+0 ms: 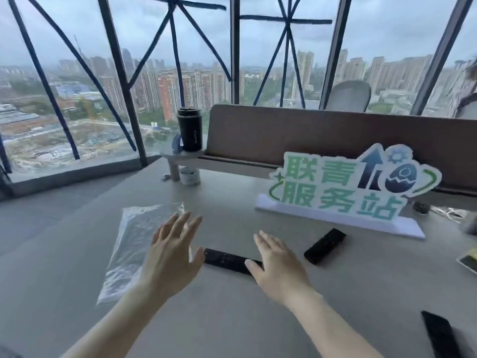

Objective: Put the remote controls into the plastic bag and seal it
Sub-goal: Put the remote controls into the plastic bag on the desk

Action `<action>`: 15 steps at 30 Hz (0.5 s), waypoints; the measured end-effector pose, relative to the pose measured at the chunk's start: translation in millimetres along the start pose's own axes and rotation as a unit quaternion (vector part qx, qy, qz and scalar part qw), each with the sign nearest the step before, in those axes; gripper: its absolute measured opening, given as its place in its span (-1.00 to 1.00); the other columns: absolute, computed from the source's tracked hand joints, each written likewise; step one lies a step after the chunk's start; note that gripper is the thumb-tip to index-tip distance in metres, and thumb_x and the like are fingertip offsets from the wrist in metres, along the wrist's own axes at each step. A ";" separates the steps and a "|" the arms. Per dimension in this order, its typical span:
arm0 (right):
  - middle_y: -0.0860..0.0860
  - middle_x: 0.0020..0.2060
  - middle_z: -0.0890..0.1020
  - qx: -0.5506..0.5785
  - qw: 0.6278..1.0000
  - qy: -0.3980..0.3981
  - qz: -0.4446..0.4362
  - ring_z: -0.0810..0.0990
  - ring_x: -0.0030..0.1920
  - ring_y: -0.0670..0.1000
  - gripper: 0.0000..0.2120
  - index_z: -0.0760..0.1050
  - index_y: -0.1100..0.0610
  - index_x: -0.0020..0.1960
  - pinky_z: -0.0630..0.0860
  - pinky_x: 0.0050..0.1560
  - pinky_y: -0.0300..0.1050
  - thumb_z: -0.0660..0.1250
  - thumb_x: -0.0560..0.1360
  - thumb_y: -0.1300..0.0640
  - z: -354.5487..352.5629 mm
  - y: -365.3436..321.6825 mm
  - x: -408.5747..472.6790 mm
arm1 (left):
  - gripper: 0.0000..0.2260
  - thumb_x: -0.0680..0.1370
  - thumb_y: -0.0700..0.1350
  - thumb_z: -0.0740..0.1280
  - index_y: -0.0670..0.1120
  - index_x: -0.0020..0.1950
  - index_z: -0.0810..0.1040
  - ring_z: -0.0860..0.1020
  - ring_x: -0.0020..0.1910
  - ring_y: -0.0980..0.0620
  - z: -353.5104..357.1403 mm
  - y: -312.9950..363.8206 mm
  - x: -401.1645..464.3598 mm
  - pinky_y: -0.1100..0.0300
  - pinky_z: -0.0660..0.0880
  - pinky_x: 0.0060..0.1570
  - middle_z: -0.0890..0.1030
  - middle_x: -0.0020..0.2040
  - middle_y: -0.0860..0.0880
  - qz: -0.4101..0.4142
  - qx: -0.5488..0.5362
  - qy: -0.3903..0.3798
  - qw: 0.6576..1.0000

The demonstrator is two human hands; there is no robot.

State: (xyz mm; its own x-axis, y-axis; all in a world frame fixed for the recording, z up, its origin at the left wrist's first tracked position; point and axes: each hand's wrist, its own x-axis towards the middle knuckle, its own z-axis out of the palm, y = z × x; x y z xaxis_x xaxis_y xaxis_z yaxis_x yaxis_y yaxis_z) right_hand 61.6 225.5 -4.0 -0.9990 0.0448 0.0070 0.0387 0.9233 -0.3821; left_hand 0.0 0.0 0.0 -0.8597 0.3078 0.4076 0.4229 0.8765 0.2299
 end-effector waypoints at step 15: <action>0.04 -0.15 0.61 0.046 0.985 0.029 0.165 0.57 -0.14 0.11 -0.81 0.51 0.12 -0.12 0.43 -0.19 -0.05 0.28 0.49 -0.01 54.4 -30.3 -24.6 | -0.91 0.47 -0.17 0.31 -0.02 -0.21 0.55 0.62 -0.28 -0.18 10.7 -100.6 -61.0 0.08 0.51 -0.41 0.56 -0.22 -0.03 -0.047 0.098 -0.082 0.991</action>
State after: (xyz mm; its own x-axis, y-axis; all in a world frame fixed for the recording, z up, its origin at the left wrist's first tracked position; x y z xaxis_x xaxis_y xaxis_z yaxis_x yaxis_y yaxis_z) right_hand 83.8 175.7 -42.9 -0.9294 0.3604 -0.0791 0.3554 0.8167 -0.4546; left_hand 6.9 -103.0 -57.5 -0.9345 0.2634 0.2396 0.2889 0.9542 0.0777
